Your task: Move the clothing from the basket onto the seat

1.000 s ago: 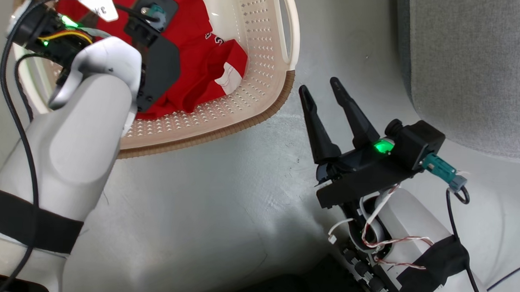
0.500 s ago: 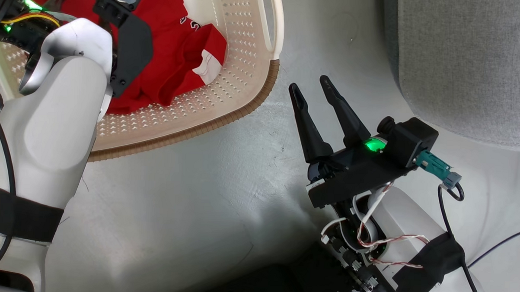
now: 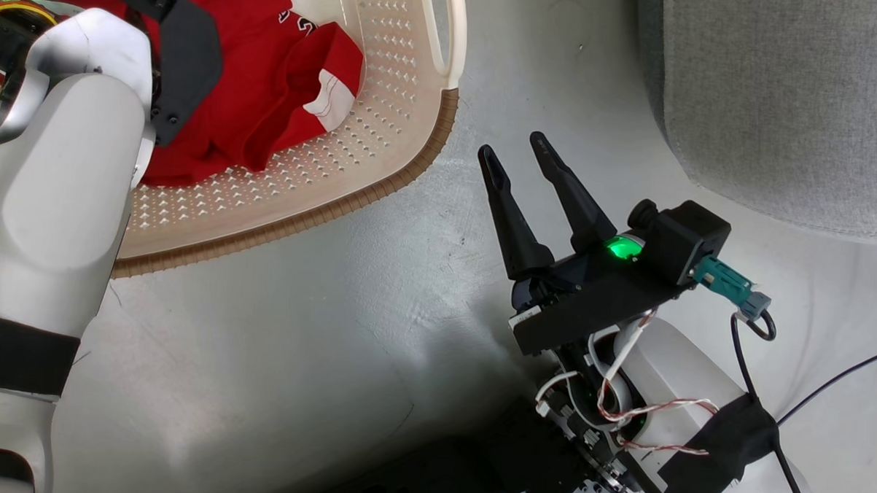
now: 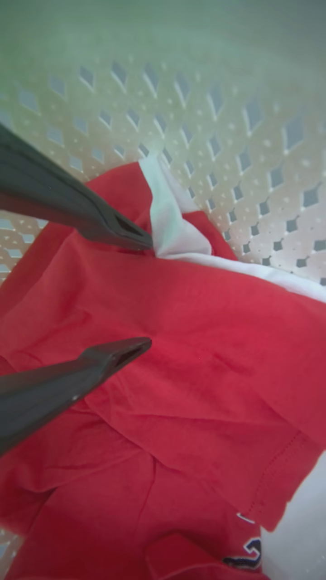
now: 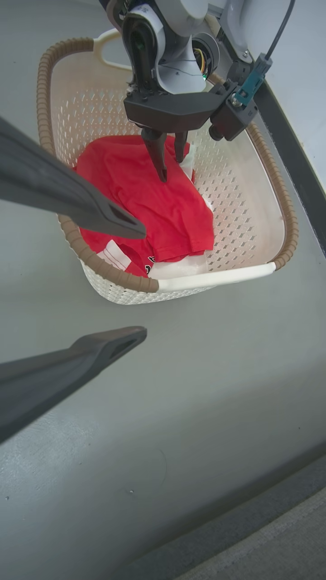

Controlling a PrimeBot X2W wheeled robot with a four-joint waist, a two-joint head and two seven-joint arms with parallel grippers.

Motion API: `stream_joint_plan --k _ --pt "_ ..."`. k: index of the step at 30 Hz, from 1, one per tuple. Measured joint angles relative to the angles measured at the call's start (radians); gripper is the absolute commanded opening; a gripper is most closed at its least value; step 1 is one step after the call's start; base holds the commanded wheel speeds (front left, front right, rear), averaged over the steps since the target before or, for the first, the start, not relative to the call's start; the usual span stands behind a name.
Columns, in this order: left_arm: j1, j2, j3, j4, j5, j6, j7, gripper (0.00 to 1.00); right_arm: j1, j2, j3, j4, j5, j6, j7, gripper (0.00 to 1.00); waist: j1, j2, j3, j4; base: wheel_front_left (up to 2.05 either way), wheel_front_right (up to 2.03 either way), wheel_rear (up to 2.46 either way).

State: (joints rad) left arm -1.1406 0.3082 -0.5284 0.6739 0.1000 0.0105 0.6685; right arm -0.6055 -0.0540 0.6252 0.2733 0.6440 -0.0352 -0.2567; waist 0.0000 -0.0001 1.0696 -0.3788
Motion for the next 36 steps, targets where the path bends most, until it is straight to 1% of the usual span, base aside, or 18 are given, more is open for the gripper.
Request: stream_joint_plan --k 7,13,24,26,27,28,32,34,35,36 --pt "-0.001 -0.004 -0.001 0.006 0.000 0.003 0.000 1.00 0.001 0.000 0.000 0.003 0.004 0.000 0.000 1.00 0.0000 0.0000 0.008 -0.005 0.00 0.00 0.00" --pt "-0.001 -0.021 -0.004 0.007 0.000 0.007 0.000 1.00 0.001 0.000 -0.001 0.003 0.007 0.000 0.000 1.00 0.0000 0.0000 0.015 -0.006 0.00 0.00 0.00" --pt "-0.002 -0.020 -0.004 0.024 0.000 0.008 -0.011 1.00 0.002 0.000 -0.004 0.000 0.009 0.000 0.000 1.00 0.0000 0.0001 0.025 -0.007 0.00 0.00 0.00" --pt "-0.005 -0.019 -0.004 0.027 0.000 0.009 -0.012 0.89 0.003 0.000 -0.005 -0.001 0.009 0.000 0.000 1.00 0.0000 0.0001 0.026 -0.008 0.00 0.00 0.00" --pt "-0.007 -0.018 -0.004 0.029 0.000 0.009 -0.016 0.85 0.003 0.000 -0.006 -0.001 0.009 0.000 0.000 1.00 0.0000 0.0000 0.027 -0.008 0.00 0.00 0.00" --pt "-0.010 -0.018 -0.004 0.030 0.000 0.013 -0.020 0.79 0.005 0.000 -0.007 -0.001 0.010 0.000 0.000 1.00 0.0000 0.0000 0.028 -0.008 0.00 0.00 0.00" --pt "-0.028 -0.012 -0.003 0.038 0.000 0.017 -0.029 0.49 0.010 0.001 -0.010 -0.002 0.010 0.000 0.000 1.00 0.0000 0.0000 0.031 -0.008 0.00 0.00 0.00" --pt "-0.030 -0.011 -0.003 0.040 0.000 0.018 -0.030 0.45 0.011 0.001 -0.011 -0.002 0.012 0.000 0.000 1.00 0.0000 0.0001 0.033 -0.008 0.00 0.00 0.00" --pt "-0.030 -0.012 -0.003 0.042 0.000 0.019 -0.030 0.39 0.012 0.001 -0.011 -0.003 0.016 0.000 0.000 1.00 0.0000 0.0001 0.034 -0.008 0.00 0.00 0.00" --pt "-0.030 -0.012 -0.004 0.045 0.000 0.020 -0.034 0.27 0.012 0.001 -0.012 -0.004 0.017 0.000 0.000 1.00 0.0000 0.0000 0.034 -0.008 0.00 0.00 0.00"
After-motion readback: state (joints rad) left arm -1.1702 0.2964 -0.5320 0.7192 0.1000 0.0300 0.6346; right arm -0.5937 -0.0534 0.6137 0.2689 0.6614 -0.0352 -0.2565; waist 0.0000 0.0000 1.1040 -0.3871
